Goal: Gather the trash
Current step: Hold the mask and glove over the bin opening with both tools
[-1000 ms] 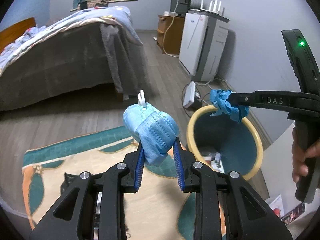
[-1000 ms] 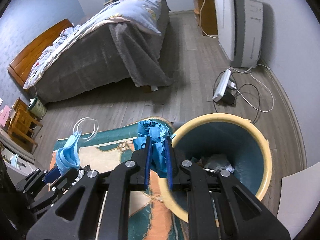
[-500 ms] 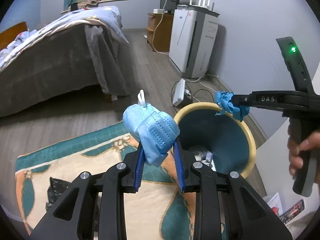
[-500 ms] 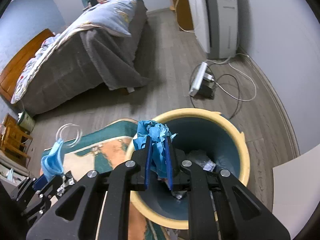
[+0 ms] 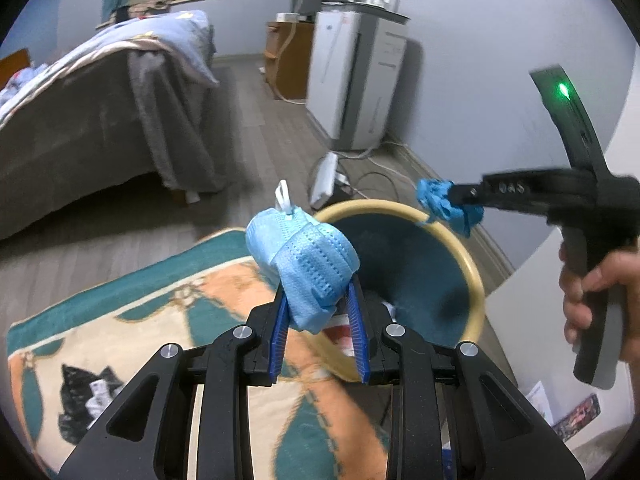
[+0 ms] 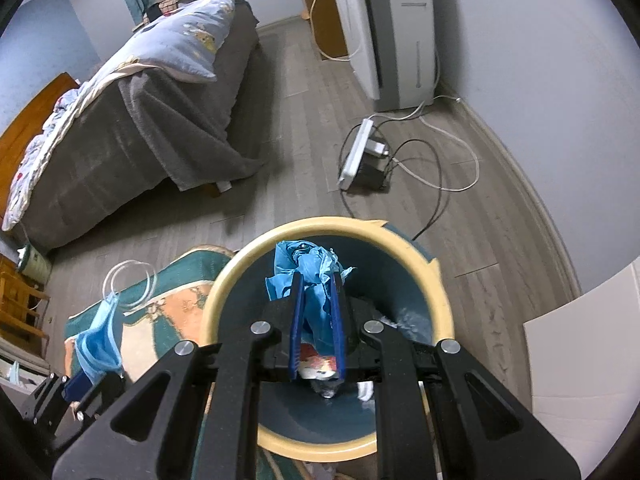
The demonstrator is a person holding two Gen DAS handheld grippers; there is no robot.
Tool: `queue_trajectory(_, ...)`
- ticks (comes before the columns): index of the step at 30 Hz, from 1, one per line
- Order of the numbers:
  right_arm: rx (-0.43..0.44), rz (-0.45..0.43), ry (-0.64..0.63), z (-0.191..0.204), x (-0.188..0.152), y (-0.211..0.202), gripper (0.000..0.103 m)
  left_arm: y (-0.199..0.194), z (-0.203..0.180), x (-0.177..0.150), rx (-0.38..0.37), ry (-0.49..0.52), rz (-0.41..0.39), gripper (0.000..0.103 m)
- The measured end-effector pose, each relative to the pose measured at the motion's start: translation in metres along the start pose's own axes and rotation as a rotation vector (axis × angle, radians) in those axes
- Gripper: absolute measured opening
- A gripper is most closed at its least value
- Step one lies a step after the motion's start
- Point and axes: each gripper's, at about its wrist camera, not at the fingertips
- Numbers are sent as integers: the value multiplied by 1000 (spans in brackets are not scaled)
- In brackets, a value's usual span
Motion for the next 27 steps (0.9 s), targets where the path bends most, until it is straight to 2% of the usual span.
queue_trajectory(10, -38, 16, 32, -24, -4, 0, 13, 23, -34, -7, -79, 91, 33, 29)
queue_trajectory(18, -47, 41, 19, -26, -8, 5, 13, 45, -41, -5, -74, 140, 51, 29)
queue_trajectory(24, -59, 91, 7, -28, -14, 19, 13, 55, -50, -7, -72, 197, 59, 29)
queue_trajectory(27, -41, 90, 23, -30, -16, 22, 13, 60, -51, -7, -66, 208, 58, 29)
Point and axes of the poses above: each gripper's, at about its wrist camera, not at the fingertips, and y roughly the way its jaws point, z to its left, x to its top, and after that the axes turned 11 degrees about -y, right-handed
